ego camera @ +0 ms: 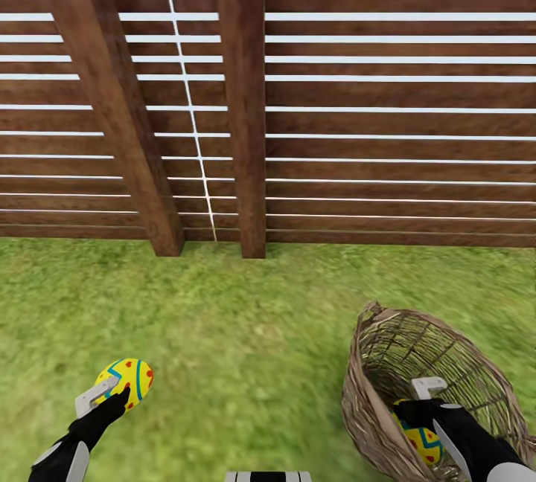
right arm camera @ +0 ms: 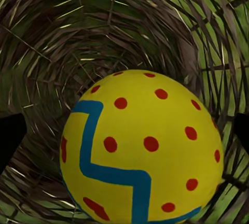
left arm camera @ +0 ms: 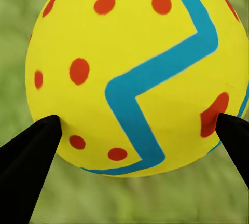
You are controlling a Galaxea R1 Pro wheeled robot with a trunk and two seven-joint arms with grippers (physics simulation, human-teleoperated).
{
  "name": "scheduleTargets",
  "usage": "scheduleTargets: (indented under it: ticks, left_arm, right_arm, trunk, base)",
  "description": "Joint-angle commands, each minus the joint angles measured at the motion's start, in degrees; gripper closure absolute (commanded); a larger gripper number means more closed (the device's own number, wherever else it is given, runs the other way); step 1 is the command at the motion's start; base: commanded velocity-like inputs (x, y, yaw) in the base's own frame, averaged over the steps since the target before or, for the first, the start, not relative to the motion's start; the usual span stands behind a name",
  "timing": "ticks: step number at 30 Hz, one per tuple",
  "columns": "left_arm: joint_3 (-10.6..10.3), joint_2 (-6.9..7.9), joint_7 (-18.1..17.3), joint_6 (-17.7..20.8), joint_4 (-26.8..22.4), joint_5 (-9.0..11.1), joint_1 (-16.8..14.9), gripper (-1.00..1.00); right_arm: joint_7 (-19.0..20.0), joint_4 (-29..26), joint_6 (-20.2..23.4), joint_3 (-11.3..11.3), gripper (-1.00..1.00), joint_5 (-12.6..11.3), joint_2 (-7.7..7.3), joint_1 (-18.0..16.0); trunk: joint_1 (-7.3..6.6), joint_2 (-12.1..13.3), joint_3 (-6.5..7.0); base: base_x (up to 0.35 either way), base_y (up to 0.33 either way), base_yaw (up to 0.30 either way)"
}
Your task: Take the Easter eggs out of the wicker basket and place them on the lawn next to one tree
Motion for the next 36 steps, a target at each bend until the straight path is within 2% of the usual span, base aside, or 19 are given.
scheduleTargets:
  ticks: [1,9,32,36]
  left_arm:
    - [0.28,-0.07,-0.48,0.43,-0.04,0.05,-0.04,1.0]
    - [0.28,-0.09,-0.58,0.43,0.01,0.05,-0.05,1.0]
    - [0.28,-0.01,-0.58,0.44,-0.14,0.06,-0.06,1.0]
    - [0.28,-0.09,-0.59,0.43,-0.16,0.07,-0.06,1.0]
  right_arm:
    - [-0.01,-0.1,0.31,0.36,-1.0,-0.26,-0.06,-0.01]
    - [-0.01,-0.1,0.31,0.36,-1.0,-0.26,-0.05,-0.01]
    - [-0.01,-0.1,0.14,0.36,-1.0,-0.26,-0.05,-0.01]
    - [-0.01,-0.1,0.14,0.36,-1.0,-0.26,-0.05,-0.01]
  trunk:
    - [-0.01,-0.02,-0.05]
    - [-0.01,-0.02,-0.05]
    - [0.58,-0.33,-5.14]
    - [0.58,-0.33,-5.14]
  base:
    - [0.0,-0.097,0.0]
    - [0.0,-0.078,0.0]
    - [0.0,0.0,0.0]
    - [0.0,0.0,0.0]
